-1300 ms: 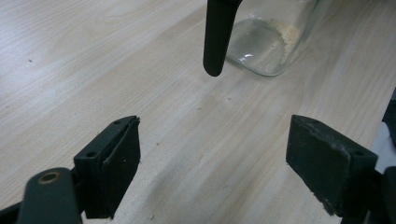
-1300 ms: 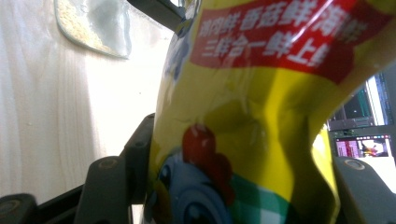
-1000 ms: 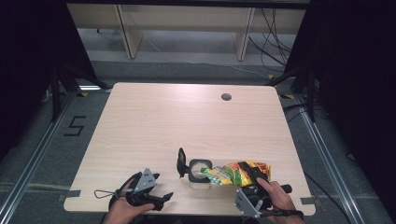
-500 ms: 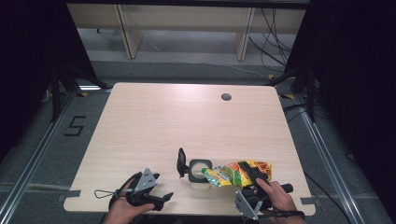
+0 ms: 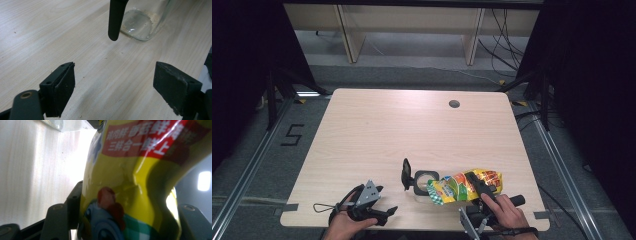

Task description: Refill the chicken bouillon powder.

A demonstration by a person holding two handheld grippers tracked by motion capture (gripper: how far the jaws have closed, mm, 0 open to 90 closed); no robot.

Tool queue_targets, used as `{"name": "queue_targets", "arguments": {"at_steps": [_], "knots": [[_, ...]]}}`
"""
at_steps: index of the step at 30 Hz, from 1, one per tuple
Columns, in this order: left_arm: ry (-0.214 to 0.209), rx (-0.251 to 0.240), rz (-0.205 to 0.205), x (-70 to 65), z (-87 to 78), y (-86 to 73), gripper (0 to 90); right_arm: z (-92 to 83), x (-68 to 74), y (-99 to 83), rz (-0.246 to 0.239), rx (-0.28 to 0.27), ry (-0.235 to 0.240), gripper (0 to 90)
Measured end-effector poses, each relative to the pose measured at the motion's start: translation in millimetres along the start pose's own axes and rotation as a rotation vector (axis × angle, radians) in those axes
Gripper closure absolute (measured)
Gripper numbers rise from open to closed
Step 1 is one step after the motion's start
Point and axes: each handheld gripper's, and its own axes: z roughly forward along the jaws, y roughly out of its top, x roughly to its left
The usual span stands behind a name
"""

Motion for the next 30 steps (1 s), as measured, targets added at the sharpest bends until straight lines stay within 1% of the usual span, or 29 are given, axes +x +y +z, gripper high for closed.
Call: {"name": "queue_targets", "arguments": {"at_steps": [1, 2, 3, 4, 5, 7, 8, 9, 10, 11, 12, 13, 14, 15, 16, 17, 19, 20, 21, 22, 23, 24, 25, 26, 27, 28, 29, 30], "knots": [[0.000, -0.006, 0.000, 0.1, 0.6, -0.3, 17.3, -1.1, 2.3, 0.1, 0.034, 0.018, 0.000, 41.2], [0.000, -0.007, 0.000, 0.2, 0.7, -0.4, 17.3, -0.4, 1.5, 0.7, 0.023, 0.015, 0.001, 41.2], [0.000, 0.001, 0.001, 0.1, 0.0, 0.0, 17.3, -0.5, -1.9, 1.7, -0.029, 0.009, -0.013, 41.2], [0.000, 0.000, 0.000, 0.1, 0.1, 0.0, 17.3, -1.1, -1.9, 2.5, -0.031, 0.014, -0.015, 41.2], [-0.001, 0.000, -0.001, 0.0, 0.1, 0.0, 17.3, -0.6, 0.2, 2.7, 0.000, 0.018, 0.000, 41.2], [-0.001, -0.001, -0.001, 0.0, 0.0, 0.0, 17.3, -0.9, -2.0, 3.7, -0.031, 0.011, -0.009, 41.2], [0.000, -0.001, 0.000, 0.1, -0.1, 0.0, 17.3, -0.7, 0.1, 3.6, -0.001, 0.017, 0.000, 41.2], [-0.007, -0.012, -0.006, -0.5, 0.4, -0.2, 17.3, -0.3, -0.7, 3.8, -0.012, 0.010, -0.003, 41.2], [-0.008, -0.013, -0.008, -0.5, 0.3, -0.1, 17.3, -0.8, 0.9, 3.5, 0.011, 0.016, -0.006, 41.2], [-0.008, -0.013, -0.008, -0.4, 0.3, -0.1, 17.3, -0.4, -1.7, 4.0, -0.027, 0.007, -0.009, 41.2], [-0.008, -0.011, 0.002, 0.3, 0.1, 0.2, 17.3, -1.3, -3.1, 4.3, -0.043, 0.011, -0.014, 41.2], [-0.008, -0.010, 0.010, 0.8, 0.0, 0.4, 17.3, -1.6, -3.1, 4.5, -0.039, 0.011, -0.015, 41.3], [-0.008, -0.012, -0.008, -0.3, 0.3, 0.0, 17.3, -1.8, -3.2, 4.5, -0.037, 0.011, -0.015, 41.3], [-0.006, -0.014, -0.008, -0.5, 0.3, -0.1, 17.3, -1.8, -2.9, 4.5, -0.031, 0.010, -0.007, 41.3], [-0.006, -0.014, -0.008, -0.5, 0.2, -0.1, 17.3, -2.1, -3.5, 4.4, -0.036, 0.007, -0.013, 41.3], [-0.007, -0.013, -0.007, -0.5, 0.3, 0.0, 17.3, -2.1, 0.1, 3.7, 0.012, 0.013, -0.004, 41.2], [-0.006, -0.013, -0.007, -0.4, 0.3, -0.1, 17.3, -1.7, -0.5, 4.1, -0.008, 0.010, 0.002, 41.3], [-0.005, -0.014, -0.003, -0.1, 0.3, 0.0, 17.3, -1.2, -3.0, 4.5, -0.044, -0.004, -0.008, 41.2], [-0.004, -0.011, 0.016, 0.9, -0.3, 0.4, 17.3, -1.3, -3.1, 4.6, -0.043, -0.007, -0.010, 41.2], [-0.004, -0.011, 0.006, 0.4, -0.2, 0.2, 17.3, -2.9, -2.4, 4.8, -0.027, 0.008, -0.006, 41.3], [-0.004, -0.011, 0.008, 0.6, -0.2, 0.2, 17.3, -3.8, -4.1, 5.0, -0.041, 0.004, -0.019, 41.2], [-0.003, -0.011, 0.007, 0.5, -0.3, 0.2, 17.3, -3.7, -3.8, 5.1, -0.038, 0.005, -0.013, 41.3], [-0.004, -0.012, 0.014, 0.9, -0.3, 0.3, 17.3, -4.3, 1.1, 4.7, 0.028, 0.022, -0.001, 41.3], [-0.002, -0.012, 0.005, 0.4, -0.3, 0.2, 17.3, -4.1, 1.0, 4.8, 0.023, 0.019, -0.002, 41.3], [-0.003, -0.013, 0.007, 0.5, -0.3, 0.2, 17.3, -4.0, 1.1, 5.0, 0.020, 0.019, -0.004, 41.3], [-0.003, -0.013, 0.007, 0.4, -0.3, 0.2, 17.3, -3.1, -0.9, 5.3, -0.012, 0.007, -0.004, 41.2], [-0.003, -0.013, 0.007, 0.5, -0.3, 0.2, 17.2, -2.7, -1.6, 5.5, -0.024, 0.000, -0.005, 41.3], [-0.003, -0.013, 0.006, 0.5, -0.2, 0.1, 17.3, -3.4, 1.4, 5.1, 0.011, 0.013, 0.002, 41.3]]}}
